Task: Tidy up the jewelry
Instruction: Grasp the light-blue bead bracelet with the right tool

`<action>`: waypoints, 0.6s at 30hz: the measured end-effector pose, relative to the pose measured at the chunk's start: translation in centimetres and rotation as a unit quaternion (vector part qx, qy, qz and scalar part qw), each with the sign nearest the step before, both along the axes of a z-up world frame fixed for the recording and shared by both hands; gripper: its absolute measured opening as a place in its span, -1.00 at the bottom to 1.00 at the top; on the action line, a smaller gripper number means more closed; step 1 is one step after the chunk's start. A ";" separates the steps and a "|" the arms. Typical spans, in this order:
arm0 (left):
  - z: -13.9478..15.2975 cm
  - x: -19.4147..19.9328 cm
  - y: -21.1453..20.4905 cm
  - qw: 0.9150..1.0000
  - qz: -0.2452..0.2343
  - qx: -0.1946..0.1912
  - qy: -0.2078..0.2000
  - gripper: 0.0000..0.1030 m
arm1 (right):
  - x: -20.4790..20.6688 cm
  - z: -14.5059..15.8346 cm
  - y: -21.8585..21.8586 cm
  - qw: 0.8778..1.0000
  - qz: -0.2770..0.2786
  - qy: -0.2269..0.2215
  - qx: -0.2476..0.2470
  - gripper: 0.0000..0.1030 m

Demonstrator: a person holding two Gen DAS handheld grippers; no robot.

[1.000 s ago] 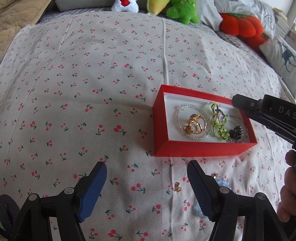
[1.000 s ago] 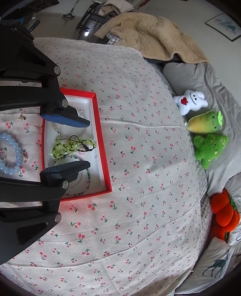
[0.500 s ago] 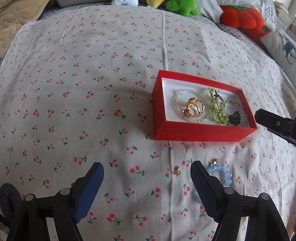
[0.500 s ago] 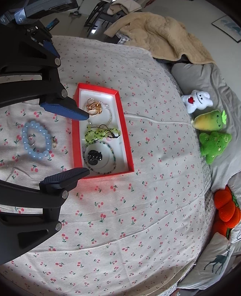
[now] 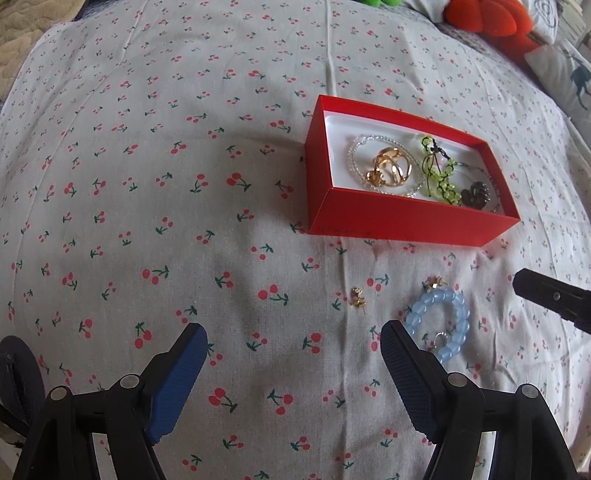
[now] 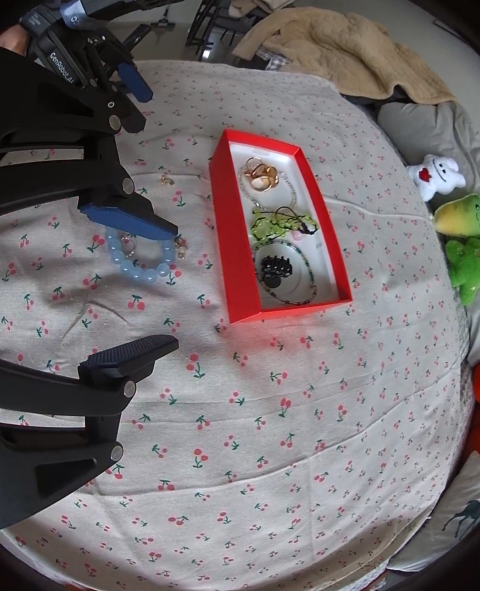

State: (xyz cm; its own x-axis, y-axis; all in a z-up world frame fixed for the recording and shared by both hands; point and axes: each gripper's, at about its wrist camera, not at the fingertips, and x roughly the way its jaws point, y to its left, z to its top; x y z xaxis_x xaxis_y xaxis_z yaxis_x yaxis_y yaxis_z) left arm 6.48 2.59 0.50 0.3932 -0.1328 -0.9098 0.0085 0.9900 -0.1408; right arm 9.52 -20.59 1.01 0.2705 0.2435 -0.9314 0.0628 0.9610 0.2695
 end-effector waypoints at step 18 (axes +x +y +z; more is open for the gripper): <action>-1.3 0.2 -1.1 1.000 -0.012 0.004 0.021 0.57 | 0.7 -5.5 3.6 0.995 0.065 0.066 -0.033 -0.58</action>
